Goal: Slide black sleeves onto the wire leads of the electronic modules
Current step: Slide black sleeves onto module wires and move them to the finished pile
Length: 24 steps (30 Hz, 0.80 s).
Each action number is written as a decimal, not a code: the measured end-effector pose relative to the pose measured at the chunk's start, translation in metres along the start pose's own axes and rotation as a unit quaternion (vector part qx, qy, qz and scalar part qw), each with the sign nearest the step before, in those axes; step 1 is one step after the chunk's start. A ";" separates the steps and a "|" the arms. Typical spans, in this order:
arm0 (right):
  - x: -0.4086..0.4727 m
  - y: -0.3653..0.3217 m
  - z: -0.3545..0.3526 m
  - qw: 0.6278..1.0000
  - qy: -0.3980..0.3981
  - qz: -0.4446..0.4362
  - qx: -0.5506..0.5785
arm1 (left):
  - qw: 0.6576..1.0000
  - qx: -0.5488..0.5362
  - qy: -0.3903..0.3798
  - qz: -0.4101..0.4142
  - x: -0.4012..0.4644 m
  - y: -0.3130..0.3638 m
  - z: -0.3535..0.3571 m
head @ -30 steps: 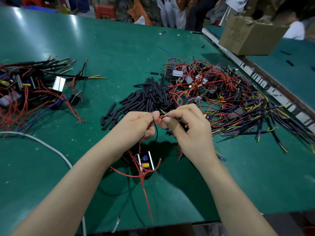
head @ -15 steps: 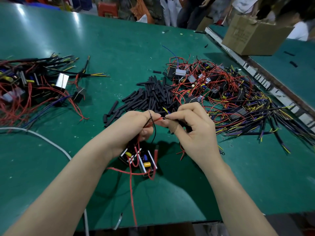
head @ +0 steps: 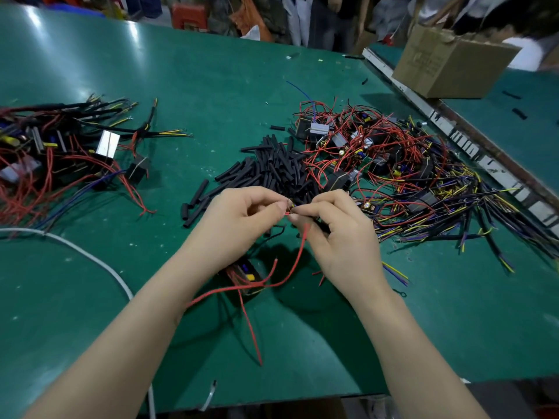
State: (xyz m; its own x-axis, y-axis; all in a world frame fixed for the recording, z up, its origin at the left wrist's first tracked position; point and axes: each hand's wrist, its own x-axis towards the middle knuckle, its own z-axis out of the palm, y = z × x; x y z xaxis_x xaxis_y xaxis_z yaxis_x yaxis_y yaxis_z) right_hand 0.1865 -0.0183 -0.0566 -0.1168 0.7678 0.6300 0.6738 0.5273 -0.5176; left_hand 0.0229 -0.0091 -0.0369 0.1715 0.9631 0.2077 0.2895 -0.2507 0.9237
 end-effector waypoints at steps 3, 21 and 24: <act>0.001 0.002 -0.001 0.999 -0.043 0.023 0.006 | 0.994 0.087 -0.007 0.073 -0.002 -0.004 -0.001; 0.010 -0.007 -0.018 0.894 -0.226 0.270 0.277 | 0.972 0.112 -0.025 0.206 0.007 -0.015 -0.004; 0.014 -0.011 -0.019 0.852 -0.215 0.325 0.349 | 0.972 0.102 -0.012 0.210 0.008 -0.016 -0.003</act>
State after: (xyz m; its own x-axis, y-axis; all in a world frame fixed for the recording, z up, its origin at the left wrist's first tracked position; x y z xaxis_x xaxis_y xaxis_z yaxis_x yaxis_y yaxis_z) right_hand 0.1913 -0.0204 -0.0312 -0.2430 0.9634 -0.1134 0.1170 -0.0869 -0.9893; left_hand 0.0169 0.0031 -0.0493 0.3370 0.7694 0.5426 0.3694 -0.6382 0.6755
